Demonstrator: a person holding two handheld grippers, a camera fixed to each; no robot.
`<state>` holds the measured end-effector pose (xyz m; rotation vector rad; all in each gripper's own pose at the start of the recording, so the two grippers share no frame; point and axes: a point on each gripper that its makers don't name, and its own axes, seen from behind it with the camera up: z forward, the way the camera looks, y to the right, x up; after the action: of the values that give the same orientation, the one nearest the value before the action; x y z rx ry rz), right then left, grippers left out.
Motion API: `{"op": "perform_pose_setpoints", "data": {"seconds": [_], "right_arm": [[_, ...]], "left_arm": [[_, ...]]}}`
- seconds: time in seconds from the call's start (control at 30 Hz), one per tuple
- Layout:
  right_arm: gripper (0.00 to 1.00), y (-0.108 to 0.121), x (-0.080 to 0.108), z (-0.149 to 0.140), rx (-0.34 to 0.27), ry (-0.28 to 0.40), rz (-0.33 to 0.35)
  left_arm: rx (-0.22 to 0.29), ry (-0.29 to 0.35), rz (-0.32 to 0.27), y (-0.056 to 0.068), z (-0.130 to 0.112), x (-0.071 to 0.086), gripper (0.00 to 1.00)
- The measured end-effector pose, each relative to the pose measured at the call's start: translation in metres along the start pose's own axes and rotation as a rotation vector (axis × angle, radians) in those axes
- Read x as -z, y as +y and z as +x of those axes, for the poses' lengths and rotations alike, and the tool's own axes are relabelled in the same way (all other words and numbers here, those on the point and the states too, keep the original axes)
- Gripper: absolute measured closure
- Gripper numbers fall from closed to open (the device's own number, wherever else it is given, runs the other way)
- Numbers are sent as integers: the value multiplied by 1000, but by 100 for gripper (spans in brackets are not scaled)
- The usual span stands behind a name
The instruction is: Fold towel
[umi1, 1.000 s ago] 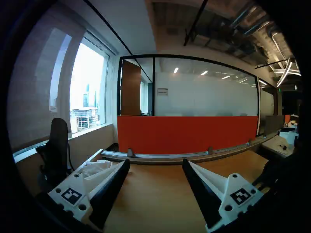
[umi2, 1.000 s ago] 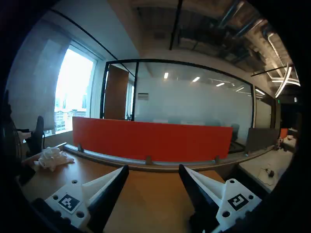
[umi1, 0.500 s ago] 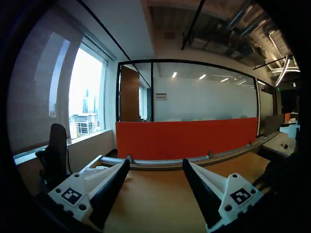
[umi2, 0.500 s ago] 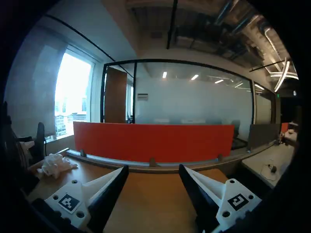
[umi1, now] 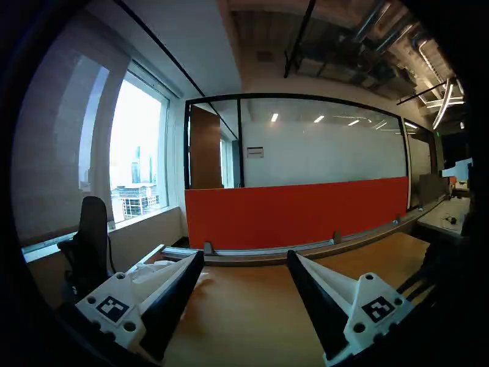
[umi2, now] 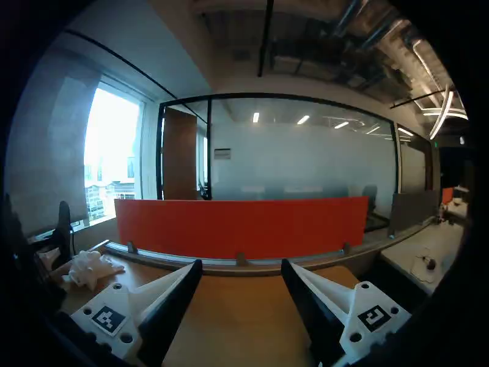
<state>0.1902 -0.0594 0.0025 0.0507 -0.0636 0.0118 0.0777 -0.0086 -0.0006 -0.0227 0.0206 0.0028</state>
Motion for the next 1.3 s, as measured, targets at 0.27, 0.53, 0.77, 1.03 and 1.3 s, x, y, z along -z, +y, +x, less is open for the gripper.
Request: {"op": "perform_pose_setpoints", "data": {"seconds": [0.27,0.53,0.77,1.03,1.3], "right_arm": [[1,-5,-4,6,7,-7,-7],[0,-11,-7,3,-20,-7,-6],[1,-3,-4,-5,-19,4,-20],[1,6,-1,-31,-24,13,-32],[1,7,-2,-53,-17,27,-33]], "left_arm": [[-19,-4,7,0,-20,2,0],[-33,-9,9,8,-43,6,0],[-36,-4,11,17,-66,9,0],[-32,3,10,26,-103,11,0],[-37,12,11,27,-136,10,0]]}}
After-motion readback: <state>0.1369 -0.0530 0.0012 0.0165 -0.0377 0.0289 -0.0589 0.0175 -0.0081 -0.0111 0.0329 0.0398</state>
